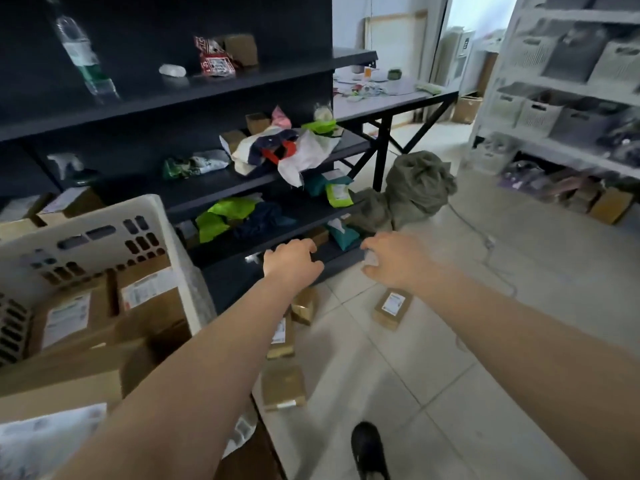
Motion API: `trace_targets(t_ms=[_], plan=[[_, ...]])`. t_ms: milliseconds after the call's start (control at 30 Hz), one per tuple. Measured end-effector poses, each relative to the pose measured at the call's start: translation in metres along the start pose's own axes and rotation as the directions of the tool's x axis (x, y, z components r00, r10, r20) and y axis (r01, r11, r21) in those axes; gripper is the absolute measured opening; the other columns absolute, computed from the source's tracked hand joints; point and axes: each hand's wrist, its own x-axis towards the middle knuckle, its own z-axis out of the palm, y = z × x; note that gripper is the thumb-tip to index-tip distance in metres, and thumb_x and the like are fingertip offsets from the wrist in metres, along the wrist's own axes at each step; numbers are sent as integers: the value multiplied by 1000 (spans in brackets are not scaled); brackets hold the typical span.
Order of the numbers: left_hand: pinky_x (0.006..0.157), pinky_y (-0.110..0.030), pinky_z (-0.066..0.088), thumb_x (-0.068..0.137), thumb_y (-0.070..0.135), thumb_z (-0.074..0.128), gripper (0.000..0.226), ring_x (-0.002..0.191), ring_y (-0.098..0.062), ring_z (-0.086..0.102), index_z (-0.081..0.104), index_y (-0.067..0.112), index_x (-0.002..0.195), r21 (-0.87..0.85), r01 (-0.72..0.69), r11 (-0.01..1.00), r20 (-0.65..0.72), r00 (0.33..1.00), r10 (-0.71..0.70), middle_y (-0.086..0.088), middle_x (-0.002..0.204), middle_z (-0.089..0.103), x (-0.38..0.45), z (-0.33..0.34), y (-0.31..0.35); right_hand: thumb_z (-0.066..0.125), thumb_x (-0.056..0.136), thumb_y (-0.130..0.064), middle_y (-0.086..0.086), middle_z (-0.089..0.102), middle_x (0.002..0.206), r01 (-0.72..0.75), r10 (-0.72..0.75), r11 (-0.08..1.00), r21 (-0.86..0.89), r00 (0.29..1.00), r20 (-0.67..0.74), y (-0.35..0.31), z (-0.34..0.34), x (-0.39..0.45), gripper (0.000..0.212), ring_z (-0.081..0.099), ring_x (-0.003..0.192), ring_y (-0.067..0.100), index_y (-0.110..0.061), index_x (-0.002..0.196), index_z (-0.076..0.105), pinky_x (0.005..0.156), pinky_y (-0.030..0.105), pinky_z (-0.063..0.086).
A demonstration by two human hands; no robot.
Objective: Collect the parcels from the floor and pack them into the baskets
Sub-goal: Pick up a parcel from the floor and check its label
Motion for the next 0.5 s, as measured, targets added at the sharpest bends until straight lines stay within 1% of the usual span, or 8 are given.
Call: trace_targets(t_ms=[67, 167, 233, 333, 400, 467, 500], plan=[[98, -42, 35, 86, 30, 48, 41, 117, -27, 49, 50, 26, 127, -17, 24, 1000, 13, 1000, -24, -3, 127, 55, 35, 14, 6, 53, 88, -39, 6, 54, 124, 17, -17, 1000, -13, 999, 27, 20, 12, 32, 45, 48, 115, 27, -22, 130, 48, 90, 38, 42], [95, -39, 41, 87, 31, 49, 40, 114, -26, 52, 50, 26, 127, -50, 67, 997, 25, 998, -65, -2, 128, 56, 89, 31, 7, 52, 89, -40, 6, 54, 125, 56, -54, 998, -27, 996, 75, 47, 23, 87, 44, 48, 115, 27, -21, 129, 48, 89, 38, 41], [93, -37, 39, 88, 31, 49, 39, 114, -25, 53, 50, 26, 127, -60, 105, 993, 49, 994, -102, -2, 128, 56, 122, 37, 7, 52, 89, -40, 6, 54, 123, 88, -84, 996, -34, 990, 109, 63, 26, 122, 44, 49, 115, 27, -21, 129, 48, 89, 38, 43], [88, -35, 36, 89, 33, 49, 36, 111, -25, 54, 51, 26, 125, -55, 164, 985, 60, 985, -161, -3, 123, 58, 165, 47, 3, 52, 89, -39, 6, 55, 118, 141, -135, 989, -38, 983, 122, 86, 36, 172, 41, 50, 111, 27, -20, 125, 50, 84, 37, 42], [90, -36, 35, 89, 33, 49, 35, 109, -26, 54, 50, 25, 123, -72, 229, 971, 92, 971, -222, -4, 120, 59, 189, 57, -4, 51, 89, -39, 6, 54, 118, 177, -170, 984, -38, 976, 139, 96, 48, 204, 40, 49, 111, 27, -20, 124, 50, 84, 37, 40], [94, -39, 34, 89, 32, 48, 35, 111, -27, 53, 50, 24, 123, -63, 286, 956, 127, 952, -277, -5, 122, 58, 209, 72, -11, 52, 89, -38, 6, 55, 118, 220, -213, 975, -32, 963, 163, 101, 65, 234, 40, 49, 111, 28, -18, 124, 51, 86, 38, 40], [94, -39, 35, 89, 32, 48, 35, 112, -27, 52, 50, 24, 123, -57, 314, 948, 142, 942, -303, -6, 122, 57, 219, 82, -16, 52, 89, -37, 6, 55, 119, 240, -232, 970, -23, 955, 183, 102, 76, 249, 40, 49, 112, 28, -18, 124, 51, 86, 38, 41]])
